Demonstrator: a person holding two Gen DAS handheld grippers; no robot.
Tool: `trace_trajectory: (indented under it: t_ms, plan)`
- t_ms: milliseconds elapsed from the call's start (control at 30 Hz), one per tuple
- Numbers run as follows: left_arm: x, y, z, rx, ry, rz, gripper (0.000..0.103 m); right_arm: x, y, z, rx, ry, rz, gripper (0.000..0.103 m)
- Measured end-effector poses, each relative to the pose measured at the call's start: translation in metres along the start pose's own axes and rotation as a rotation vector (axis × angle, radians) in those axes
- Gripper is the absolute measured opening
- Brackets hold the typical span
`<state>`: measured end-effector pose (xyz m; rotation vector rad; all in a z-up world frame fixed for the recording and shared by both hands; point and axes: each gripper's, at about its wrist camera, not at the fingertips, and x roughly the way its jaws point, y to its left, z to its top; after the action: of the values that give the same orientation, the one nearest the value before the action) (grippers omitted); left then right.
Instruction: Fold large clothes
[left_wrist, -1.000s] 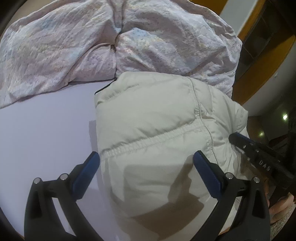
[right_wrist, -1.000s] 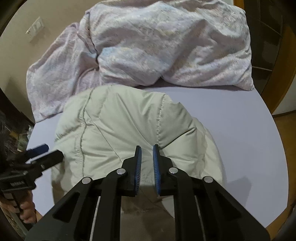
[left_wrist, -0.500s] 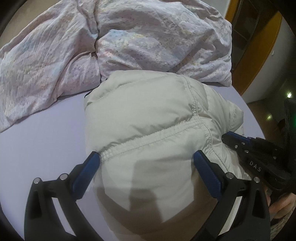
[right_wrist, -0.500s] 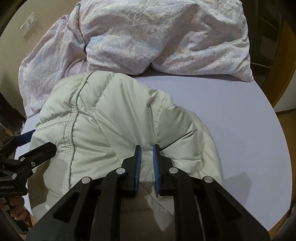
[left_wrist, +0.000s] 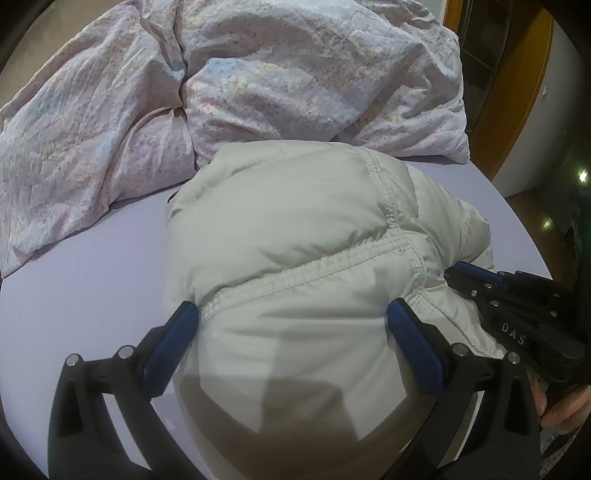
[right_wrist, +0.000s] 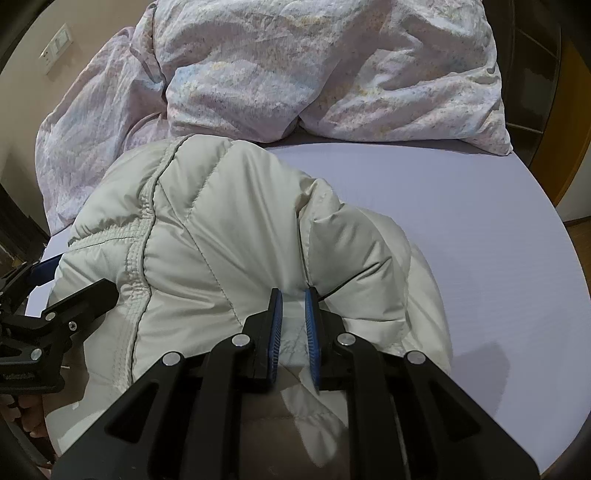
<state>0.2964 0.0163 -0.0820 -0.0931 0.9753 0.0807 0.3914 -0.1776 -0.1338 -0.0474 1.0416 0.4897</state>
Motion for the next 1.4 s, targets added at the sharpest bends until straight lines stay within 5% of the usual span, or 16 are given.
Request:
trace_trajectory:
  t_ms: [1400]
  plan:
    - [0.023,-0.008,-0.008,0.010,-0.089,0.107,0.101,0.017,0.005,-0.010,-0.068,-0.085,-0.065,0.013]
